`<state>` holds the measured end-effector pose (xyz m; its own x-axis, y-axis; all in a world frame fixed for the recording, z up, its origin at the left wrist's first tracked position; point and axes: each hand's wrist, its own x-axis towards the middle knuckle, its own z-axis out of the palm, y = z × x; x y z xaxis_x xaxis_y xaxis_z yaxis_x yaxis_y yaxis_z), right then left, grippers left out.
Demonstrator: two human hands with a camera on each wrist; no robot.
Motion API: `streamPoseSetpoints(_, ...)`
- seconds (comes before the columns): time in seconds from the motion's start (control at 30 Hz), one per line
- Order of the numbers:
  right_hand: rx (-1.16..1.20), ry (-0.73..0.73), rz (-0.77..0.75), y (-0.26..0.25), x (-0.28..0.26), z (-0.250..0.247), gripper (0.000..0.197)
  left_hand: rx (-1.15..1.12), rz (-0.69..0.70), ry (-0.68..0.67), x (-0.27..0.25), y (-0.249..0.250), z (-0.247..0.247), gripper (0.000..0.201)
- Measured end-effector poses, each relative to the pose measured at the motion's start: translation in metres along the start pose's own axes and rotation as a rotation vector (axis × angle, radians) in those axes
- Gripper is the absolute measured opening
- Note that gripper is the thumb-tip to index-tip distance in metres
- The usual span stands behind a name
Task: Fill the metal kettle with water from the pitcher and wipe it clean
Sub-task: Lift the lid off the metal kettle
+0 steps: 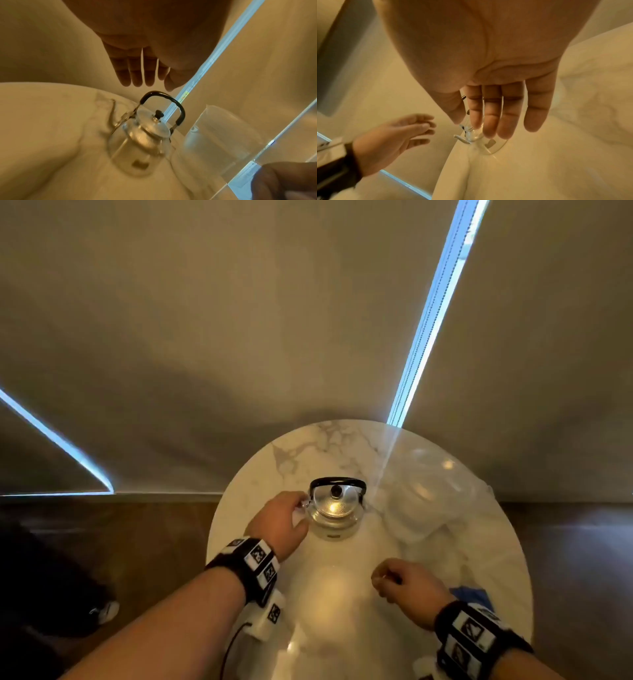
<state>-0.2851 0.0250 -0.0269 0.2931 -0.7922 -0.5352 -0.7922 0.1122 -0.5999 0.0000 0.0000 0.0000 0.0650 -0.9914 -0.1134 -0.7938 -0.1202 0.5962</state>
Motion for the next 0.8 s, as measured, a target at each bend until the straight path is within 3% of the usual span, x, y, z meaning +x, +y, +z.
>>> streamPoseSetpoints(0.13, -0.081, 0.058, 0.041, -0.035, 0.027, -0.002, 0.012, 0.031, 0.036, -0.121, 0.075, 0.002, 0.005, 0.052)
streamPoseSetpoints(0.23, -0.068, 0.129, 0.067, -0.046, 0.039, -0.005, 0.01, 0.015, 0.055, -0.251, 0.103, -0.008, 0.018, 0.028)
streamPoseSetpoints(0.33, -0.046, 0.233, 0.099, -0.054, 0.049, -0.014, 0.018, -0.024, 0.065, -0.284, 0.11, -0.017, 0.02, 0.019)
streamPoseSetpoints(0.47, 0.018, 0.427, 0.053, -0.055, 0.054, -0.02, 0.034, -0.027, 0.148, -0.341, 0.094, -0.025, 0.019, 0.015)
streamPoseSetpoints(0.57, 0.062, 0.451, 0.006, -0.047, 0.05, -0.017, 0.045, -0.066, 0.207, -0.383, 0.067, -0.026, 0.023, 0.015)
streamPoseSetpoints(0.8, 0.006, 0.4, -0.118, -0.011, 0.008, 0.008, 0.022, -0.178, 0.214, -0.378, -0.002, -0.027, 0.055, 0.02)
